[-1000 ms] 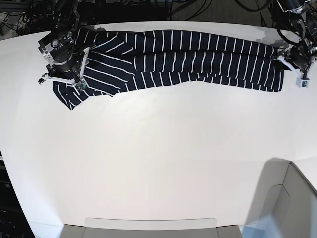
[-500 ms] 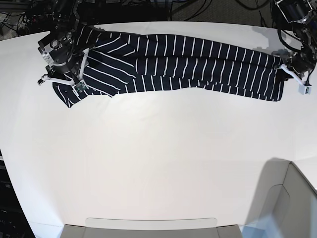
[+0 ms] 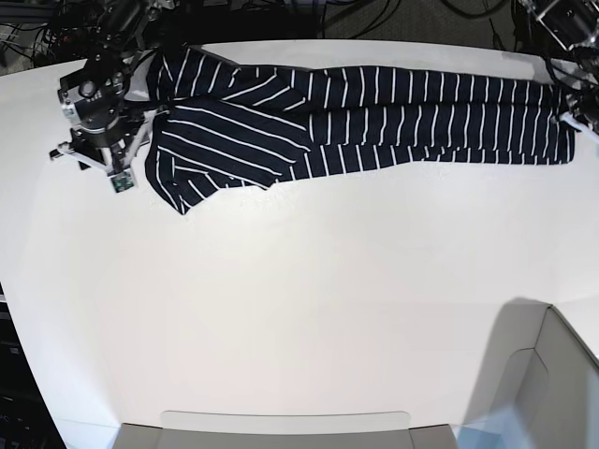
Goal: Fold the T-shirt properly
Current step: 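Release the strip end with the left gripper and lift it away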
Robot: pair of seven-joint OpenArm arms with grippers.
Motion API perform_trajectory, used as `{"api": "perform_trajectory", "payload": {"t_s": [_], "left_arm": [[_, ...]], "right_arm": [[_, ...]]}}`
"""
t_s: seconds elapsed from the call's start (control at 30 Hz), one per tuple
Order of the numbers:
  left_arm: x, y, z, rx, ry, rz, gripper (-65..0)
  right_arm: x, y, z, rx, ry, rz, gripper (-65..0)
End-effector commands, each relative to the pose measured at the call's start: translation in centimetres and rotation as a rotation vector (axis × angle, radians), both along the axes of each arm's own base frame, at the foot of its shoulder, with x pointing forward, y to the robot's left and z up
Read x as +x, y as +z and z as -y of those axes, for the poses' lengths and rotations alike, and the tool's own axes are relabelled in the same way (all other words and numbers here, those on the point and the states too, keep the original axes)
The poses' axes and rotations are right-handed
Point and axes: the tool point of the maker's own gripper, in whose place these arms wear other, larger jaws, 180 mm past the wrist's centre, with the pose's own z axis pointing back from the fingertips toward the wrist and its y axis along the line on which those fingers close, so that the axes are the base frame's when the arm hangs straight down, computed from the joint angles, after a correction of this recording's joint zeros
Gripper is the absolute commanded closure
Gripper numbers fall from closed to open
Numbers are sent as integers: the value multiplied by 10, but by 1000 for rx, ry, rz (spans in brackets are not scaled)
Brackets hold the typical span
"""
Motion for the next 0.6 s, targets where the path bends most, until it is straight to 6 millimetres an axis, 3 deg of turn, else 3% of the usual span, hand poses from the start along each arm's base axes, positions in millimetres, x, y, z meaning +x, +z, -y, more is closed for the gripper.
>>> {"api": "perform_trajectory", "payload": {"t_s": [0.0, 0.1, 0.17, 0.3, 0.37, 0.57], "left_arm": [[4, 23, -14, 65, -13, 3, 0], [2, 48, -14, 128, -27, -3, 0], [14, 72, -10, 200, -53, 50, 0], [31, 99, 19, 285, -116, 150, 0], [26, 98, 43, 298, -163, 150, 0], [44, 86, 137, 230, -378, 189, 0]], "right_arm": [[6, 10, 0, -7, 13, 36, -253], [7, 10, 0, -6, 13, 38, -253], [8, 10, -1, -6, 14, 40, -253], [8, 10, -2, -4, 16, 40, -253], [8, 10, -2, -4, 16, 38, -253], [11, 11, -2, -2, 17, 45, -253]]}}
